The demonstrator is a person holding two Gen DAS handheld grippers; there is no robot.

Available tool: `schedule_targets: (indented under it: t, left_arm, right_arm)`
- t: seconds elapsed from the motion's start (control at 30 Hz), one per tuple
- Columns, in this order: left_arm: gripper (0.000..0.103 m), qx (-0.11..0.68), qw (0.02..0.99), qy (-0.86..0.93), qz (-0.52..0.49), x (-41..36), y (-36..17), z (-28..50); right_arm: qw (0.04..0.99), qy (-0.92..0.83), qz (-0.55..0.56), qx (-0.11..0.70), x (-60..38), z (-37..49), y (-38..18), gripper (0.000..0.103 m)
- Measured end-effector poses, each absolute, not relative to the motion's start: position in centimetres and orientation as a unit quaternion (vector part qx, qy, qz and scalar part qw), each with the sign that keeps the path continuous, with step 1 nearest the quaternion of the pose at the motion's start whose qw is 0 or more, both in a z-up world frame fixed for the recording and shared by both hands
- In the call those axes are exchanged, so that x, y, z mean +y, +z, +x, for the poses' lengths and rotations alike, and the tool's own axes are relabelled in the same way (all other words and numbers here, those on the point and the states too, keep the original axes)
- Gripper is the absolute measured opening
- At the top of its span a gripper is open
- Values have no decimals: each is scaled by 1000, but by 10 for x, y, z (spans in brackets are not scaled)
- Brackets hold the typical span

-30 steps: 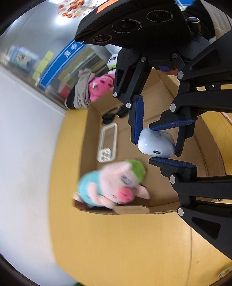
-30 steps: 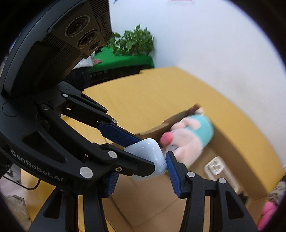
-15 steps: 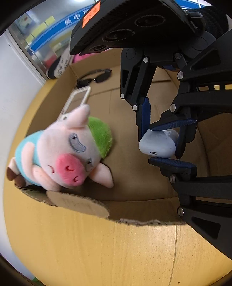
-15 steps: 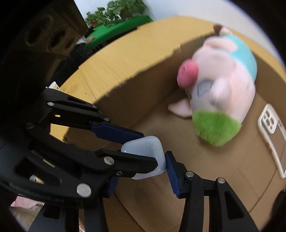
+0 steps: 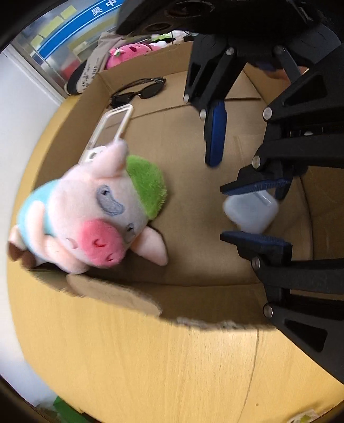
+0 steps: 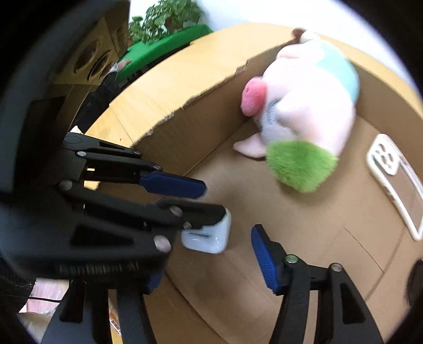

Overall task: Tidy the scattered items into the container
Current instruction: 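Carry the earbud case into the box and open the right tool, then reach the right tool to the pink pen and close on it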

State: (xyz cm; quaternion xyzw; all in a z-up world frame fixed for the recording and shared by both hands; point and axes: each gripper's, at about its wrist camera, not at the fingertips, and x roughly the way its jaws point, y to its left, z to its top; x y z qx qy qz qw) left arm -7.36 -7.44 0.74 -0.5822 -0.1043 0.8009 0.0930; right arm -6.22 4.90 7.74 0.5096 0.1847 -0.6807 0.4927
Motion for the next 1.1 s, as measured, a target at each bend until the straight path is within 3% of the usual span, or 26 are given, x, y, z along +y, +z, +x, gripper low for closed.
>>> schedule_targets:
  t: [0.03,0.17,0.3,0.37,0.6,1.1]
  left_arm:
    - [39,-102,87,810,-571,-77,15,-70]
    - [85,-73,37,868,-489,-85,58,-34]
    - [92,-43,20,917,-397,-84,94,19]
    - [103,-42,20,932,-360,-85,103,39]
    - [103,0,-7,957,-290,-35,110,78]
    - [103,-4,30,953,-301,5,106,90]
  right_arm:
    - [487,-692,500,184,55,-58,83,68]
    - [438,-771,426,181,91,-29,116,72]
    - [387,-840,353,141,142,-3,147,78]
    - [358,-865,327,130,166,15,154,78]
    - [282,-907,290,116,187,22,156,78]
    - [251,-919,281,116,226,34,165,78]
